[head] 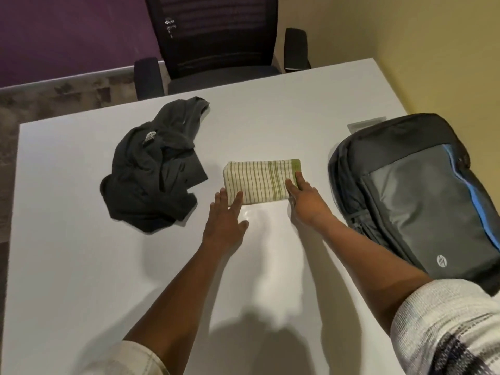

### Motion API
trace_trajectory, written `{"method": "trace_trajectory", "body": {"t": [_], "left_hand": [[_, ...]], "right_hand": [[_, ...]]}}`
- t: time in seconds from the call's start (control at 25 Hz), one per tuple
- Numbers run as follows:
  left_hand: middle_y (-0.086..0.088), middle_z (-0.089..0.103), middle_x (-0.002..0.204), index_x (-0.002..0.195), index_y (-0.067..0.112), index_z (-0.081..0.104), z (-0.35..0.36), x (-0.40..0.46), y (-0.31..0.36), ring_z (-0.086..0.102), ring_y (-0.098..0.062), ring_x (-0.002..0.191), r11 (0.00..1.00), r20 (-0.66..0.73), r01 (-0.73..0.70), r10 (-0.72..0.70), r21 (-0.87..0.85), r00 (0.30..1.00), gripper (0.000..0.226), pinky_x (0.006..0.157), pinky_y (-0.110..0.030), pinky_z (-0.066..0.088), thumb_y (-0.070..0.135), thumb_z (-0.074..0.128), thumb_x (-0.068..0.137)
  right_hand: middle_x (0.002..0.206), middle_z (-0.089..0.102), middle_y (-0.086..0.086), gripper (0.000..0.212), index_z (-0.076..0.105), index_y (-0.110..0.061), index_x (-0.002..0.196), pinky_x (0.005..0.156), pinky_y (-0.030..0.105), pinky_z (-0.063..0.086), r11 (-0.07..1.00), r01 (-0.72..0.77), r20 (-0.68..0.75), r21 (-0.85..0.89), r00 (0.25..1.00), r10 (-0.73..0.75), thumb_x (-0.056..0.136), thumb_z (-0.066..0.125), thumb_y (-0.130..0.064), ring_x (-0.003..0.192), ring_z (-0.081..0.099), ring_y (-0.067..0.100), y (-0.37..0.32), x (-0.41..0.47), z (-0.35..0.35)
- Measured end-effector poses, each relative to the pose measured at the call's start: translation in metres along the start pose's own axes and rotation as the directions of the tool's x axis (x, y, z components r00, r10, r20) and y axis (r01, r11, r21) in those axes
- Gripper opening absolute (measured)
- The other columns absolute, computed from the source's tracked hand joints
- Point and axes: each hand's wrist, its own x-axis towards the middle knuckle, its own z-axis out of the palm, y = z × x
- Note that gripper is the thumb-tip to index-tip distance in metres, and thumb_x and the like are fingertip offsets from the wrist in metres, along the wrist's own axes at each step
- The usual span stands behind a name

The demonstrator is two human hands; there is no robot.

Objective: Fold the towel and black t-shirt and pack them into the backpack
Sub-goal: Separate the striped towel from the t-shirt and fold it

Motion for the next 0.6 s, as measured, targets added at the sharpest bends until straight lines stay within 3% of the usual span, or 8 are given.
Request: {"method": "trace_trajectory", "body": {"t": [0.24,0.44,0.6], "left_hand": [[-0.019,-0.017,0.165,0.159,0.029,-0.005,-0.023,0.098,0.029,-0.017,-0.035,0.152,0.998,-0.055,0.041,-0.043,-0.039,0.998,0.083,0.125,-0.047,-0.001,0.046,0.050,0.100],[-0.041,-0.016,0.155,0.159,0.027,-0.007,-0.035,0.150,0.059,-0.015,-0.056,0.146,0.990,-0.052,0.129,-0.126,0.061,0.991,0.090,0.121,-0.057,0.003,0.055,0.051,0.096],[-0.050,-0.015,0.149,0.159,0.026,-0.008,-0.038,0.164,0.075,-0.013,-0.063,0.142,0.976,-0.044,0.212,-0.210,0.050,0.977,0.095,0.119,-0.059,0.003,0.057,0.055,0.094]], "right_hand": [[0.168,0.006,0.009,0.062,0.027,-0.021,0.157,0.113,0.044,0.036,0.996,0.047,-0.029,0.069,0.999,-0.045,0.099,0.045,-0.009,0.142,0.034,0.036,0.037,0.108,-0.042],[0.167,0.012,0.012,0.061,0.034,-0.015,0.154,0.108,0.045,0.042,0.995,0.084,-0.109,0.062,0.991,-0.077,0.096,0.049,-0.005,0.143,0.034,0.034,0.055,0.165,-0.065],[0.166,0.013,0.016,0.061,0.033,-0.014,0.154,0.107,0.050,0.044,0.995,0.099,-0.129,-0.030,0.986,-0.102,0.096,0.051,-0.005,0.139,0.039,0.039,0.060,0.181,-0.061]]}}
